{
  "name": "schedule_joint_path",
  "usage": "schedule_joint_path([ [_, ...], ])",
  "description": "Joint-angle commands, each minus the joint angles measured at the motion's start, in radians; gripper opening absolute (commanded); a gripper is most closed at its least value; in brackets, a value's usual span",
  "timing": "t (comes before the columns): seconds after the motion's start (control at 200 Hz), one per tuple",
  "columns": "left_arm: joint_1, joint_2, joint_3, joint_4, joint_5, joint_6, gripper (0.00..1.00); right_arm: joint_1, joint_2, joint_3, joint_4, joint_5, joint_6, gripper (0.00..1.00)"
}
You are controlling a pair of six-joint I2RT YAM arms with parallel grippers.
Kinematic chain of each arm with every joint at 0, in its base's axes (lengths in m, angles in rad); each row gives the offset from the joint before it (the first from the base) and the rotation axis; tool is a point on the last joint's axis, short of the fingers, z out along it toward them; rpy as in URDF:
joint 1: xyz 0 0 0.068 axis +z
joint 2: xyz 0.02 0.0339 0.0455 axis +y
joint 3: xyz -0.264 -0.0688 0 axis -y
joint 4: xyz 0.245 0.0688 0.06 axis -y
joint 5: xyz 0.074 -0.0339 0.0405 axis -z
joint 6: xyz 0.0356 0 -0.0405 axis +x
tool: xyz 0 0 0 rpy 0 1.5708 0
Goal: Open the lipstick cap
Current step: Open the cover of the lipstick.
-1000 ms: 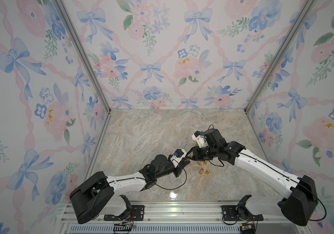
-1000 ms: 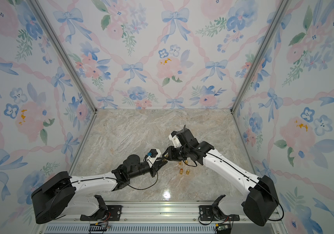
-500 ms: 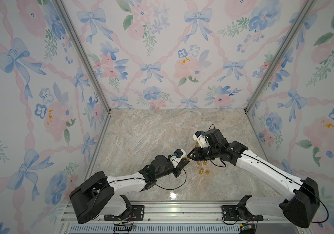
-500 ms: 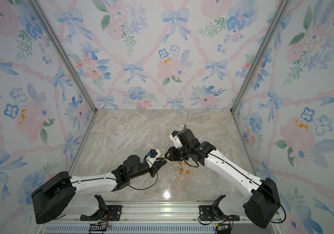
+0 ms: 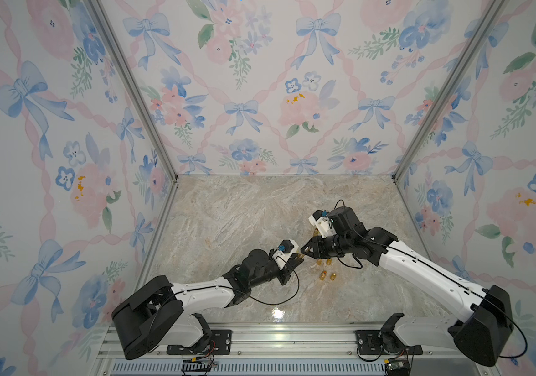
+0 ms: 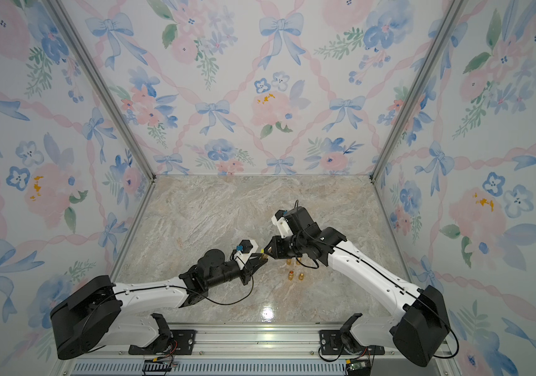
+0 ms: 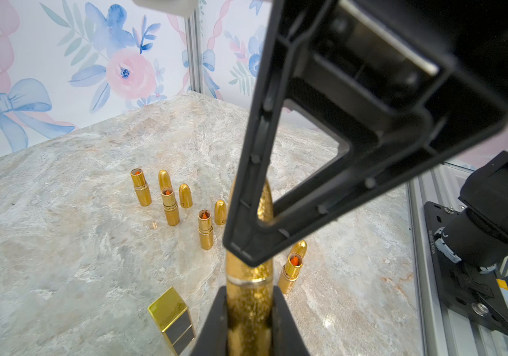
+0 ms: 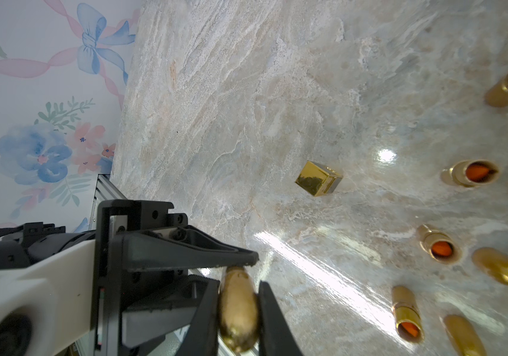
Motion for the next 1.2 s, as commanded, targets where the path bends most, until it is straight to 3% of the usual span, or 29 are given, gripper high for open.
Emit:
schedule_joint_path([
  [0.0, -0.004, -0.010, -0.024, 0.009, -0.009, -0.022, 0.00, 0.003, -0.012, 0.041, -0.045, 0.038, -0.040, 0.19],
  [0.6, -0.004, -0.056, -0.091, -0.045, 0.005, -0.029, 0.00, -0.025, -0.098, 0.123, -0.171, 0.062, -0.061, 0.20],
  [1.06, -0.016, -0.115, -0.110, -0.045, 0.028, -0.046, 0.00, -0.017, -0.229, -0.120, -0.310, 0.306, -0.004, 0.20],
  [1.195, -0.037, -0.103, -0.107, -0.045, 0.010, -0.053, 0.00, 0.034, -0.268, -0.227, -0.309, 0.391, 0.043, 0.20],
])
